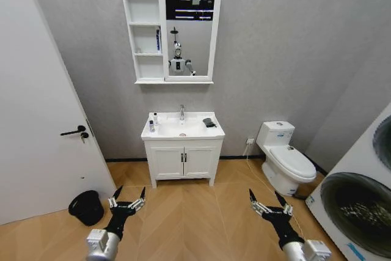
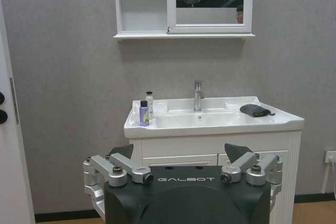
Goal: Move facial cleanser and shampoo from washbasin to cabinet, then wipe washbasin with towel.
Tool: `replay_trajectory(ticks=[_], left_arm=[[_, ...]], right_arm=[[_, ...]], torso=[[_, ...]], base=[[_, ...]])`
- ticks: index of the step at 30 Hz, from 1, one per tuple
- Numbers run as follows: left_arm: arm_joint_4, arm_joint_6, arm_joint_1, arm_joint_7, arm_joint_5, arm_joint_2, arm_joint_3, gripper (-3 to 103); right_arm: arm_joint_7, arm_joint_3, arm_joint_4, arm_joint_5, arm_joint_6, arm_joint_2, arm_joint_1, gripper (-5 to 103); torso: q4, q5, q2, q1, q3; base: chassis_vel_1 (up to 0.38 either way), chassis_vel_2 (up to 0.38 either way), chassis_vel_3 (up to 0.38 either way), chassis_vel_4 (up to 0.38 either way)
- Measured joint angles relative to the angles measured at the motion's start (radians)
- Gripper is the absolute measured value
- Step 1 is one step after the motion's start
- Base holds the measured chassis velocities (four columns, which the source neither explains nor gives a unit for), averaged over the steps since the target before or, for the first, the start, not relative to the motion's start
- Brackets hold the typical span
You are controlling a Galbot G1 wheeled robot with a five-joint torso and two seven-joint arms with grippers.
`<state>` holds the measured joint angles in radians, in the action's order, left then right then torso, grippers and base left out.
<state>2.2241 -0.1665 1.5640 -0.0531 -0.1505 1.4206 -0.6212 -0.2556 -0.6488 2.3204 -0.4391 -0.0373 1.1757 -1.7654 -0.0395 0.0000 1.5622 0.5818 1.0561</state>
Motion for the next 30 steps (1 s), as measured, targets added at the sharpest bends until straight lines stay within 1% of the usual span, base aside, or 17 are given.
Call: replay_trajectory(ticks=[12, 22, 30], left_arm=[[0.003, 0.000, 0.001, -0.002, -0.003, -0.001, -0.003, 98], [-0.001, 0.001, 0.000, -0.002, -0.002, 0.002, 0.003, 98], [-0.032, 0.011, -0.007, -0.004, 0.032, 0.022, 0.037, 98]], right_arm=[[-0.002, 0.001, 0.004, 0.016, 0.002, 0.020, -0.007, 100], [-0.002, 0.003, -0.006, 0.021, 0.007, 0.021, -0.003, 100], [0.000, 0.010, -0.023, 0.036, 0.021, 0.021, -0.005, 100]], torso=[[0.0000, 0.0000, 0.000, 0.000, 0.000], [0.0000, 0.0000, 0.000, 0.000, 0.000], [0.0000, 0.0000, 0.000, 0.000, 0.000]], base=[[-0.003, 0.004, 0.009, -0.003], [0.000, 0.000, 0.000, 0.000], [-0.012, 0.011, 0.018, -0.012]])
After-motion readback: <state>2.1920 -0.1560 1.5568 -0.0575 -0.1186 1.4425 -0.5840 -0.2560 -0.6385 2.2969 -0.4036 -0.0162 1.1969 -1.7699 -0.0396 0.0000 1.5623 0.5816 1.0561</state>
